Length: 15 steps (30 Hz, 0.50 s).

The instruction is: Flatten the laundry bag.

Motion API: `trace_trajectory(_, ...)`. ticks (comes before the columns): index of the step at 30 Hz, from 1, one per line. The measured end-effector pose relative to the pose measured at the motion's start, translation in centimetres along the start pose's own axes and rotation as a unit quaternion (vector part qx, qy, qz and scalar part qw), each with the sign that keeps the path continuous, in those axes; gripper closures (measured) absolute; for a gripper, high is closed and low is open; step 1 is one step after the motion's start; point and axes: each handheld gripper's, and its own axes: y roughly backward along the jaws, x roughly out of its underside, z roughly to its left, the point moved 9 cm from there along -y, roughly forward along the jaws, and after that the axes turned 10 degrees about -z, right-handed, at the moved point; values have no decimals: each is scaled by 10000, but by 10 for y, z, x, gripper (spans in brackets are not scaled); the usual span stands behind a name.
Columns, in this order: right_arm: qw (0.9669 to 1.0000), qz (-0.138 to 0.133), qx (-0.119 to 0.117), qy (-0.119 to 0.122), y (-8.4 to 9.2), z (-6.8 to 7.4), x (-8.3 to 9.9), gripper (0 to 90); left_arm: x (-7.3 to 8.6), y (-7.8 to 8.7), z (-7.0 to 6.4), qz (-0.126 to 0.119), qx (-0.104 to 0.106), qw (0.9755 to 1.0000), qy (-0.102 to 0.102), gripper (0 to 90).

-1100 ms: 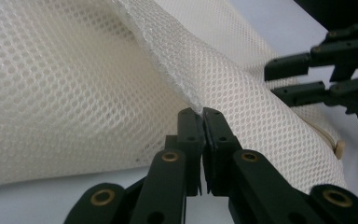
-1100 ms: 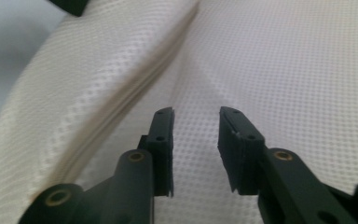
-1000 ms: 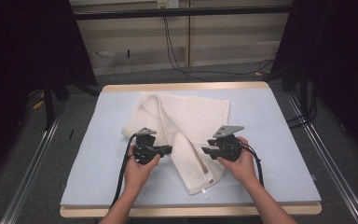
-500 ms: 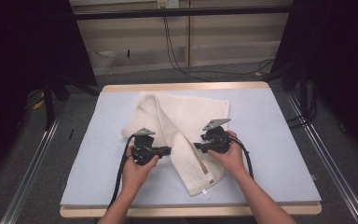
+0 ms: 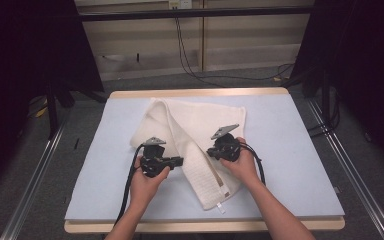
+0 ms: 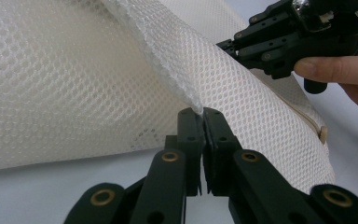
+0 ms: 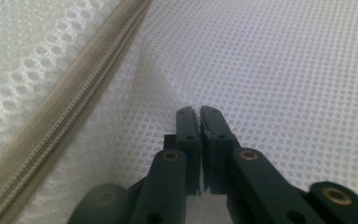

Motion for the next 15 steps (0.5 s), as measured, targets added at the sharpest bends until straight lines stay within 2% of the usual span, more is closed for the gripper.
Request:
trace_trajectory(1, 10000, -14, -46, -51, 0, 0, 0, 893, 0, 0, -1, -25, 8, 10000, 24, 865)
trace_trajectory(5, 9995, -112, 60, -274, 0, -2, 0, 900, -2, 3, -1, -55, 41, 10000, 26, 865)
trace_trajectory(7, 9986, -277, 244, -387, 2, -8, 1, 900, -3, 3, -1, -89, 65, 9999, 55, 865)
trace_trajectory(8, 9972, -380, 418, -487, 4, -15, 1, 900, -3, 3, -1, -75, 89, 9999, 46, 865)
trace_trajectory(9, 9972, -380, 418, -487, 4, -15, 1, 900, -3, 2, -2, -85, 107, 9999, 51, 865)
trace_trajectory(13, 9946, -460, 687, -628, 10, -29, 1, 900, -3, -2, -4, -87, 108, 9999, 28, 866)
trace_trajectory(15, 9914, -506, 980, -702, 17, -41, 3, 900, -3, -3, -5, -106, 109, 9999, 65, 868)
